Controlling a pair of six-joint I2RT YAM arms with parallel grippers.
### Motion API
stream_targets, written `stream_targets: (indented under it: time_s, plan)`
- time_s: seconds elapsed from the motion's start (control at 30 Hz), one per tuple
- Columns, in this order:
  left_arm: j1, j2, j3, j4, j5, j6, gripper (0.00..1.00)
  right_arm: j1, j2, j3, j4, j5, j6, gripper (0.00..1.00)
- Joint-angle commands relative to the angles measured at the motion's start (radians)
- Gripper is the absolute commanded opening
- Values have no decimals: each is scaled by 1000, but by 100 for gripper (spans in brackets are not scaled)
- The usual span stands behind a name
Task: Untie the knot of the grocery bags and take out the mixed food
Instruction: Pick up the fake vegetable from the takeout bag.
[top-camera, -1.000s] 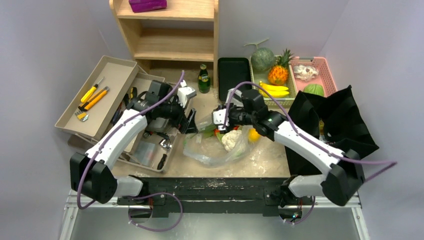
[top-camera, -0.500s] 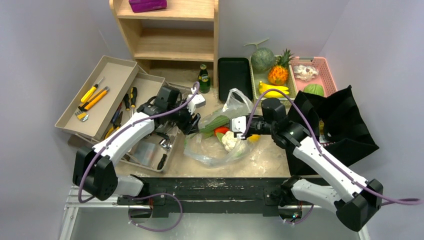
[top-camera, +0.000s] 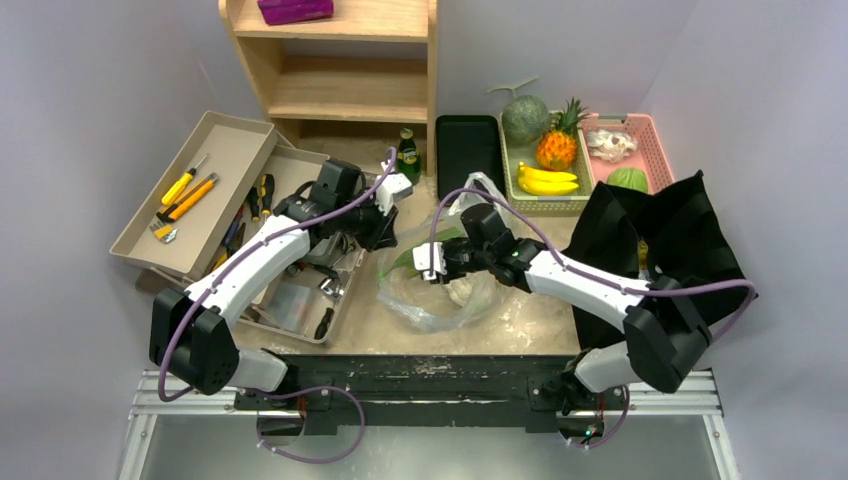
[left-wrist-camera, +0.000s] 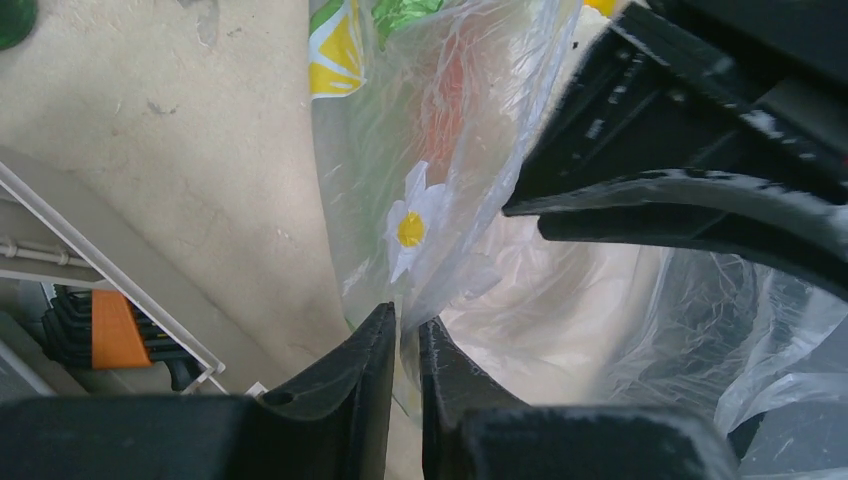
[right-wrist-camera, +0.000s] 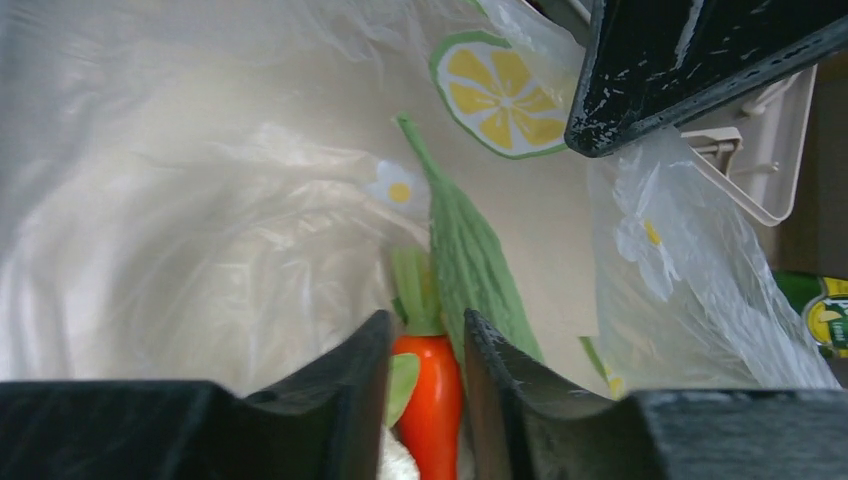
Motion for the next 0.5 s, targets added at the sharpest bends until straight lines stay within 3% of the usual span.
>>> stream_targets:
  time_s: [0.0, 0.27, 0.47]
  plan:
    - [0, -15, 35, -13, 25, -31, 13, 19, 49, 42, 121, 134, -35, 36]
    - [2, -6, 40, -14, 29, -43, 12, 22, 148, 45, 198, 192, -184, 57]
    - [3, 6, 53, -22, 27, -48, 12, 22, 224, 73, 234, 229, -208, 60]
